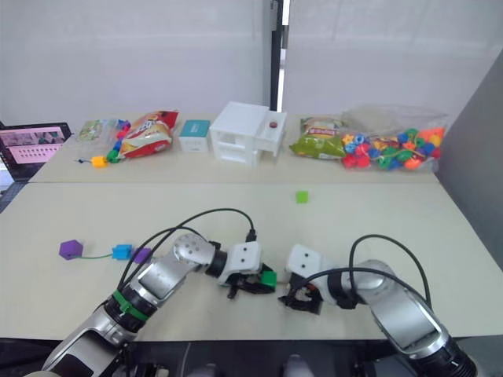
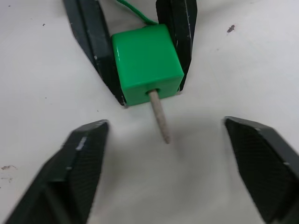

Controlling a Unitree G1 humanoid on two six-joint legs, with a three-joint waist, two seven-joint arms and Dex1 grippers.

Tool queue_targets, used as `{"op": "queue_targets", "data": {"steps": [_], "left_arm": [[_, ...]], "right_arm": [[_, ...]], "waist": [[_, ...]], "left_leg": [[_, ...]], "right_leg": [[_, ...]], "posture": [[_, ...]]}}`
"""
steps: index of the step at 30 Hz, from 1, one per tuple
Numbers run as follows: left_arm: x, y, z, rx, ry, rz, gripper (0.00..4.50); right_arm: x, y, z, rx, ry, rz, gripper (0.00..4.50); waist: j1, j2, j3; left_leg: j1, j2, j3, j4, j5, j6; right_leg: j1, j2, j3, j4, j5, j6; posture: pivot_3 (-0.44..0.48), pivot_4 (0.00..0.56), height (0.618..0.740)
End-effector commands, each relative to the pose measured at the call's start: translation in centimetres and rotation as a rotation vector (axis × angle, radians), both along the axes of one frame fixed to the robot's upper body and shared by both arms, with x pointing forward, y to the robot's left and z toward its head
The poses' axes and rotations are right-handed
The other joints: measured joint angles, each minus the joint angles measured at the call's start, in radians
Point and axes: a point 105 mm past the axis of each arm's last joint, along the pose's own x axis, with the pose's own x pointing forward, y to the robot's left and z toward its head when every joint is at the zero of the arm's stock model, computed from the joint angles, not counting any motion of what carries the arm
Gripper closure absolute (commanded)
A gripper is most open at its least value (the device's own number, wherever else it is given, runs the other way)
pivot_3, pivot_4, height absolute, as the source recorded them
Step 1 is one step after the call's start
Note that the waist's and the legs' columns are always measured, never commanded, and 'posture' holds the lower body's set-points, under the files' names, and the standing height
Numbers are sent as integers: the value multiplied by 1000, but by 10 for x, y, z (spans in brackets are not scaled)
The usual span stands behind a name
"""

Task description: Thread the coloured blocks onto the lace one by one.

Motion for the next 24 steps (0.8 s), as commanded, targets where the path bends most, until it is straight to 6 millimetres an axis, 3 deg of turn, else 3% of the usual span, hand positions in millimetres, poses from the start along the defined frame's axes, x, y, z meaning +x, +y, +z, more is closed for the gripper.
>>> {"op": "queue_targets", "data": {"steps": [1,8,13,16,21,24], "left_arm": [[-1,-1,9,-24,-35,-19,3299],[0,0,8,-19,-33,-15,3299],[2,17,9,-3,-17,15,3299],[6,47,9,41,-18,83,3299],[8,120,10,159,-13,247,3299],[11,177,5,267,0,378,3299]], "right_arm": [[0,1,3,-10,-28,19,2254],[1,0,4,-26,-44,41,4493],[3,-6,12,-39,-71,71,4500],[4,-9,18,-38,-85,82,4500],[8,-17,24,-48,-103,81,4500],[12,-21,24,-55,-109,75,4500]], "waist": [[0,0,0],[0,0,0],[-2,0,0],[-11,0,0],[-26,0,0],[-30,0,0]], "left_leg": [[0,0,0,0,0,0],[0,0,0,0,0,0],[0,0,0,0,0,0],[0,1,0,0,0,0],[2,1,0,-2,0,0],[3,2,0,-2,0,0]], "right_leg": [[0,0,0,0,0,0],[0,0,0,0,0,0],[0,0,0,0,0,0],[-1,1,0,0,0,0],[-1,1,0,1,0,0],[0,1,0,1,0,0]], "posture": [[0,150,740],[0,150,740],[0,150,740],[0,150,740],[0,150,740],[0,150,740]]}}
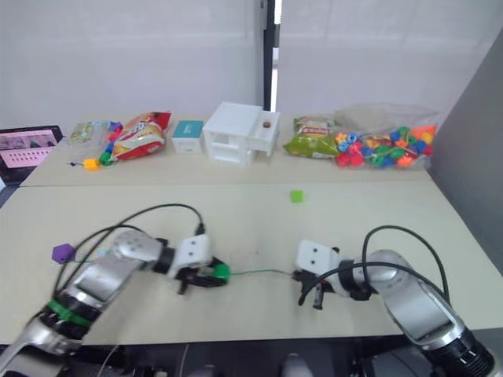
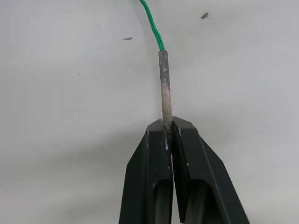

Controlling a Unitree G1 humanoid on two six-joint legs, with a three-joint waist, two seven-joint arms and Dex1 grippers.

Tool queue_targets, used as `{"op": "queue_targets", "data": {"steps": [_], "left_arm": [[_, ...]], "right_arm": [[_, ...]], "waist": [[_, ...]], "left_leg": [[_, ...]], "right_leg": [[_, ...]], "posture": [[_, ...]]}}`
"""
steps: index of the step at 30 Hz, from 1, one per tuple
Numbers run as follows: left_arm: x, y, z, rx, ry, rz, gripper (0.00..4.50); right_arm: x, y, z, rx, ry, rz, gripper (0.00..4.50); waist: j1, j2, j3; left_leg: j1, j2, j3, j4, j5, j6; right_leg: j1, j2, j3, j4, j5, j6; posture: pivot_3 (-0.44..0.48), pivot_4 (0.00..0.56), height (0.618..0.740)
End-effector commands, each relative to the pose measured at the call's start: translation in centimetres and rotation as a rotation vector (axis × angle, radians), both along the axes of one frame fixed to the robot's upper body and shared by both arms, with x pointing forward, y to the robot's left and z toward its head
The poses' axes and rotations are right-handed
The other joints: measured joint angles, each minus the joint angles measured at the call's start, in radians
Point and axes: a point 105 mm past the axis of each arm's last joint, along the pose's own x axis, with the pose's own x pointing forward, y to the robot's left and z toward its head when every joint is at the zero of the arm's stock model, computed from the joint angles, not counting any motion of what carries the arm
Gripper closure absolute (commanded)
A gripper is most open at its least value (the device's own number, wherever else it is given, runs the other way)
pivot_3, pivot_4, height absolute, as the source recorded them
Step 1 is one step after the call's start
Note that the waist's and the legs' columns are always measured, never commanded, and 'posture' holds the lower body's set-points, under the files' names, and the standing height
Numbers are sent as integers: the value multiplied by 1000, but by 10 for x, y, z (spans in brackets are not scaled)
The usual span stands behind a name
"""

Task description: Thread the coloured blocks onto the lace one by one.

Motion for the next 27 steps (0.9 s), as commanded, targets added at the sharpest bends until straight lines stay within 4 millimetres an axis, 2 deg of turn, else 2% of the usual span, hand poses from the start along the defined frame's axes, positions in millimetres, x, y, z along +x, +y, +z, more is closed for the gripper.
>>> {"op": "queue_targets", "data": {"steps": [1,4,6,7,9,11,13,16,17,20,21,27], "left_arm": [[6,67,-6,140,5,176,3299],[10,110,-8,261,-39,255,3299],[10,118,-6,263,-44,266,3299],[13,114,0,219,-61,272,3299],[14,101,11,126,-62,266,2247],[9,90,17,74,-32,240,1626],[10,84,19,106,-62,207,956],[8,57,28,20,-47,150,30],[7,50,31,-8,-39,140,30],[1,-13,41,-169,-21,-6,30],[-2,-28,42,-200,-13,-40,30],[0,-83,35,-261,-48,-147,30]], "right_arm": [[3,-2,8,12,-35,13,4500],[4,-1,7,14,-31,20,4500],[4,0,7,16,-28,26,4500],[5,1,6,17,-27,29,4500],[5,3,6,17,-26,35,4500],[5,4,5,17,-26,38,4500],[6,7,6,20,-25,45,4500],[6,12,6,24,-26,55,4500],[7,13,7,25,-26,57,4500],[7,25,6,41,-21,87,4500],[6,29,6,45,-20,95,4500],[6,39,6,45,-10,119,4500]], "waist": [[-3,0,0],[-5,0,0],[-5,1,0],[-4,1,0],[-1,1,0],[1,1,0],[1,1,0],[7,1,0],[10,1,0],[17,0,1],[21,0,1],[15,0,1]], "left_leg": [[0,0,0,0,0,0],[2,1,1,-1,0,0],[2,1,1,-1,0,0],[2,1,1,-1,0,0],[2,1,2,-1,0,0],[0,1,2,0,0,0],[0,0,2,-1,0,0],[-2,0,1,0,0,0],[-2,0,1,0,0,0],[-4,0,1,2,0,0],[-4,-1,1,2,0,0],[-5,-1,0,3,0,0]], "right_leg": [[0,0,0,0,0,0],[0,1,0,0,0,-1],[0,1,0,0,0,-1],[0,1,0,0,0,-1],[0,1,0,0,0,-1],[-1,1,0,1,0,-1],[-1,0,0,1,0,-1],[-2,-1,0,0,0,-1],[-2,-1,0,0,0,0],[-2,-1,0,0,0,0],[-2,-1,-1,0,0,0],[-3,-1,0,0,1,0]], "posture": [[0,150,740],[0,150,740],[0,150,740],[0,150,740],[0,150,740],[0,150,740],[0,150,740],[0,150,740],[0,150,740],[0,150,740],[0,150,740],[0,150,740]]}}
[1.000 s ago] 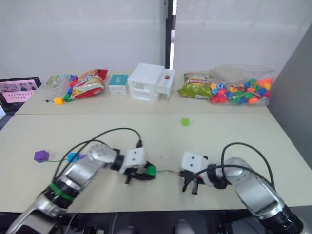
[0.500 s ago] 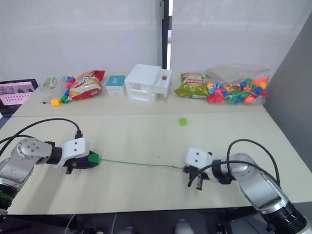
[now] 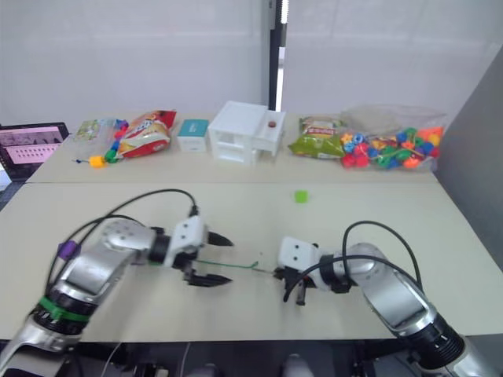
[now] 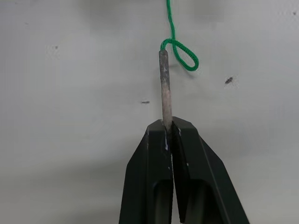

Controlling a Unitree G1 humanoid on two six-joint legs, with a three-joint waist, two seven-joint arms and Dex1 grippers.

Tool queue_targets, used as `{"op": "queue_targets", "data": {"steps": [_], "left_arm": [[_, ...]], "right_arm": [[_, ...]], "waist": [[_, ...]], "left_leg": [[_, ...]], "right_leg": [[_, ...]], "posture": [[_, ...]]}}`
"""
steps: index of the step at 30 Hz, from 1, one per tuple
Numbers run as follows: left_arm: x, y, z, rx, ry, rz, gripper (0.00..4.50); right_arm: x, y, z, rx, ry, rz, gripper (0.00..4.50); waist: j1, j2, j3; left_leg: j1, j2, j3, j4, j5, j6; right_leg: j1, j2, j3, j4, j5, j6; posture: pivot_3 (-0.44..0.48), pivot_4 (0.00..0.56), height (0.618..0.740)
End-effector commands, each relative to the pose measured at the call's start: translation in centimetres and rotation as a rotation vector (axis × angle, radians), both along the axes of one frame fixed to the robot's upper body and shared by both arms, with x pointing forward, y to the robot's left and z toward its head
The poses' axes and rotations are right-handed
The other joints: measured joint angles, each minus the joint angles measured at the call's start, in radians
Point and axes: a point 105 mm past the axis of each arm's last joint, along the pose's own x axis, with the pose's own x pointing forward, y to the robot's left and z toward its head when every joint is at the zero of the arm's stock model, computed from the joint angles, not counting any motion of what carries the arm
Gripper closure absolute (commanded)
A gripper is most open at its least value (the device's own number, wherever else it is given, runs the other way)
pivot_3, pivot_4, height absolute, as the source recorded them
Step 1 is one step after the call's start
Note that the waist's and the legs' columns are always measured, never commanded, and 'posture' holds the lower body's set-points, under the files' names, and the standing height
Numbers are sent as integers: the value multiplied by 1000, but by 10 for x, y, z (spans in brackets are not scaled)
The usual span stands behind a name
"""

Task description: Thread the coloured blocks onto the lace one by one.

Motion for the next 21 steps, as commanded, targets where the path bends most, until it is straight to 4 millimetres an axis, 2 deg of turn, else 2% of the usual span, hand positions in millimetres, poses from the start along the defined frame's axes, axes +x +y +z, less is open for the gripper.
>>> {"op": "queue_targets", "data": {"steps": [1,8,11,21], "left_arm": [[2,-20,2,-11,-55,-48,30],[4,-32,-10,3,-73,-66,30],[4,-33,-15,5,-70,-67,874],[5,-34,-16,0,-67,-63,4222]], "right_arm": [[0,7,9,1,-32,28,4500],[-1,8,11,-1,-33,27,4500],[-1,9,11,-1,-32,27,4500],[-1,10,13,3,-31,24,4500]], "waist": [[-1,0,0],[0,0,0],[3,0,0],[10,0,0]], "left_leg": [[0,0,0,0,0,0],[0,0,0,0,0,0],[0,0,0,0,0,0],[0,-1,0,0,0,0]], "right_leg": [[0,0,0,0,0,0],[1,0,0,0,0,0],[1,-1,0,0,0,0],[1,-1,0,-1,0,0]], "posture": [[0,150,740],[0,150,740],[0,150,740],[0,150,740]]}}
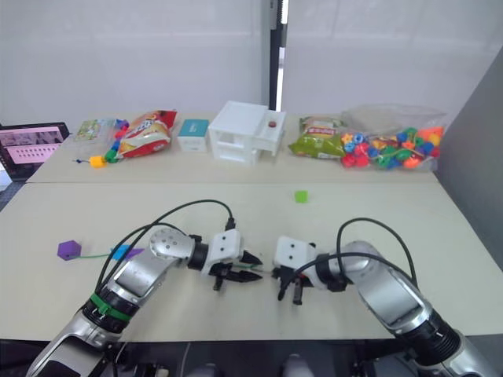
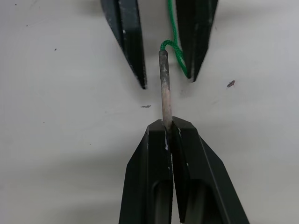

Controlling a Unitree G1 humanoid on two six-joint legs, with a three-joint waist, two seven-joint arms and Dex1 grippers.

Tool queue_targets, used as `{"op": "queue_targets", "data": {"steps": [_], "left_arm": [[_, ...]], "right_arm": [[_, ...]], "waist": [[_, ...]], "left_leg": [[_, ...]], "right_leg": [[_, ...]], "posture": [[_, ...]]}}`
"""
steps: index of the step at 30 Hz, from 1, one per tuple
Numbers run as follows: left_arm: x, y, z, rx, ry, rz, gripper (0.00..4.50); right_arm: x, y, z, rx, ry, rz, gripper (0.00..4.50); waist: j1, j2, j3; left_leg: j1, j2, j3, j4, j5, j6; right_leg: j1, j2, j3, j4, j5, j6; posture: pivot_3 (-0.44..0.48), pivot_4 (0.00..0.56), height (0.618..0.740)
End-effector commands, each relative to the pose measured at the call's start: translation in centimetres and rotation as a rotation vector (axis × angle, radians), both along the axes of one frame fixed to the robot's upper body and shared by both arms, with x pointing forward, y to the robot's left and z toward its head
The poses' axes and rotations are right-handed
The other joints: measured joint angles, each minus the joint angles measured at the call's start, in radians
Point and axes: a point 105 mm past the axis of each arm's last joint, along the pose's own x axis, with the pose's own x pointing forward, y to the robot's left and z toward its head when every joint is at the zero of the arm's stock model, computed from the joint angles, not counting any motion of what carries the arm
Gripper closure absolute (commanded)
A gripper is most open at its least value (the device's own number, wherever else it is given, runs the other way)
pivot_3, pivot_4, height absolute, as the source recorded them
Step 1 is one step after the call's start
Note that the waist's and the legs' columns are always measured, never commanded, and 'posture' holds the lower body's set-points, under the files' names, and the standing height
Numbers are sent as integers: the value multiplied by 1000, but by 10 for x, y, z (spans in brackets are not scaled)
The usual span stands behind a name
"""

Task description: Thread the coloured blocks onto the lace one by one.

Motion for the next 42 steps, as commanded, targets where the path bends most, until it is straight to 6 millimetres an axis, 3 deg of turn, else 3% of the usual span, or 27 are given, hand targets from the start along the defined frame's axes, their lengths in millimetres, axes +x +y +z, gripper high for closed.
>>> {"op": "queue_targets", "data": {"steps": [1,11,17,21,23,29,35,38,42], "left_arm": [[2,-3,7,-16,-37,-7,4474],[5,0,8,-16,-38,9,4474],[4,16,6,18,-27,39,4500],[2,28,4,31,-14,84,4500],[-1,33,4,34,-6,104,4500],[-7,42,4,29,13,165,4500],[-7,44,5,26,13,191,4500],[-8,44,7,23,13,198,4500],[-9,43,7,23,16,201,4500]], "right_arm": [[-1,4,10,12,-34,12,4500],[-5,3,8,21,-4,-7,4500],[1,-10,29,257,19,-241,2461],[28,-29,40,466,-56,-536,1079],[50,-42,34,503,-137,-746,435],[92,-40,24,594,-319,-1117,435],[131,-15,19,634,-373,-1132,435],[165,-13,18,625,-372,-1151,435],[187,-21,14,624,-341,-1165,435]], "waist": [[1,0,0],[2,0,0],[2,0,0],[0,0,0],[0,0,0],[-12,1,0],[-29,1,0],[-45,1,0],[-52,2,0]], "left_leg": [[0,0,0,0,0,0],[0,0,0,0,0,0],[0,0,0,0,0,0],[1,0,-1,0,0,0],[1,0,-1,-1,0,0],[1,0,0,-3,1,-1],[1,0,0,-3,1,-2],[2,0,1,-4,1,-3],[3,0,0,-6,1,-2]], "right_leg": [[0,0,0,0,0,0],[0,0,0,0,0,0],[0,0,0,0,0,0],[0,0,0,1,0,0],[0,0,0,1,0,0],[-2,0,1,2,0,0],[-2,0,1,2,0,0],[-2,0,2,2,1,-1],[-2,0,2,1,1,-1]], "posture": [[0,150,740],[0,150,740],[0,150,740],[0,150,740],[0,150,740],[0,150,740],[0,150,740],[0,150,740],[0,150,740]]}}
